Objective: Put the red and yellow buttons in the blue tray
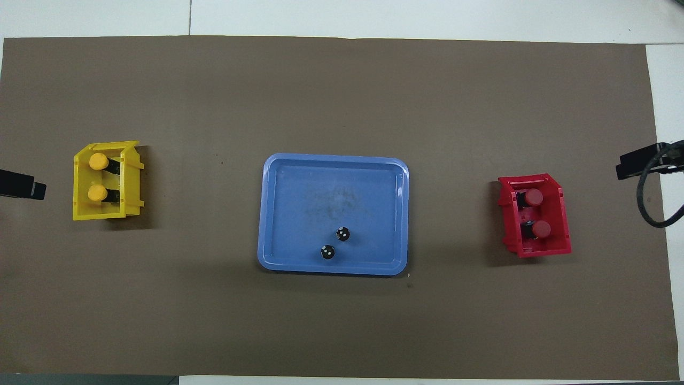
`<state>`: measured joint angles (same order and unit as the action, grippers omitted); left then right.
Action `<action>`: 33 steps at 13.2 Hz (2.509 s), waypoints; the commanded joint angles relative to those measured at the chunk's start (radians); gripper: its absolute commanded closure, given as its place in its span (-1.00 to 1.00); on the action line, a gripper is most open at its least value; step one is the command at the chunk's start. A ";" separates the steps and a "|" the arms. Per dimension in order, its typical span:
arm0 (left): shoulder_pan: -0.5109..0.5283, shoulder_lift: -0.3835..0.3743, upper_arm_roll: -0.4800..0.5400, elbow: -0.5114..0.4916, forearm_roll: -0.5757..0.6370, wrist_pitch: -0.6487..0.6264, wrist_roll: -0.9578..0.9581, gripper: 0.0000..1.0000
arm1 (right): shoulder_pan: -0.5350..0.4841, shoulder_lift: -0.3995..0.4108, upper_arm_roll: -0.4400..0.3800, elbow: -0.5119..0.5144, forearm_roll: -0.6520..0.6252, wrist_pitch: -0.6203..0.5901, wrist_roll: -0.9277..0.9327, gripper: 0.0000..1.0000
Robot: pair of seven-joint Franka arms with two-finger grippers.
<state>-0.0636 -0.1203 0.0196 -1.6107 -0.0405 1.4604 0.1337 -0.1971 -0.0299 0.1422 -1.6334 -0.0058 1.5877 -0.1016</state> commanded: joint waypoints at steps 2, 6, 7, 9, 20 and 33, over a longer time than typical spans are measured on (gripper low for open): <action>-0.001 -0.028 0.000 -0.032 0.007 0.014 -0.008 -1.00 | -0.005 -0.067 0.002 -0.226 0.063 0.210 0.014 -0.99; -0.001 -0.028 0.000 -0.032 0.007 0.014 -0.008 -1.00 | -0.010 0.040 0.002 -0.322 0.063 0.412 -0.012 -0.60; -0.001 -0.028 0.000 -0.032 0.008 0.014 -0.008 -1.00 | -0.009 0.057 0.002 -0.354 0.063 0.486 -0.024 -0.59; -0.001 -0.028 0.000 -0.032 0.008 0.014 -0.008 -1.00 | -0.004 0.105 0.002 -0.407 0.063 0.602 -0.024 -0.54; 0.031 -0.035 0.011 -0.017 0.019 0.014 -0.009 -1.00 | 0.013 0.105 0.002 -0.559 0.063 0.706 -0.035 -0.36; 0.033 -0.058 0.008 -0.037 0.045 0.015 -0.013 -1.00 | -0.001 0.079 0.000 -0.632 0.063 0.730 -0.076 -0.23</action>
<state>-0.0321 -0.1495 0.0293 -1.6163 -0.0199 1.4598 0.1325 -0.1843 0.0791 0.1343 -2.2316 0.0360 2.2976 -0.1464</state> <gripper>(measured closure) 0.000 0.352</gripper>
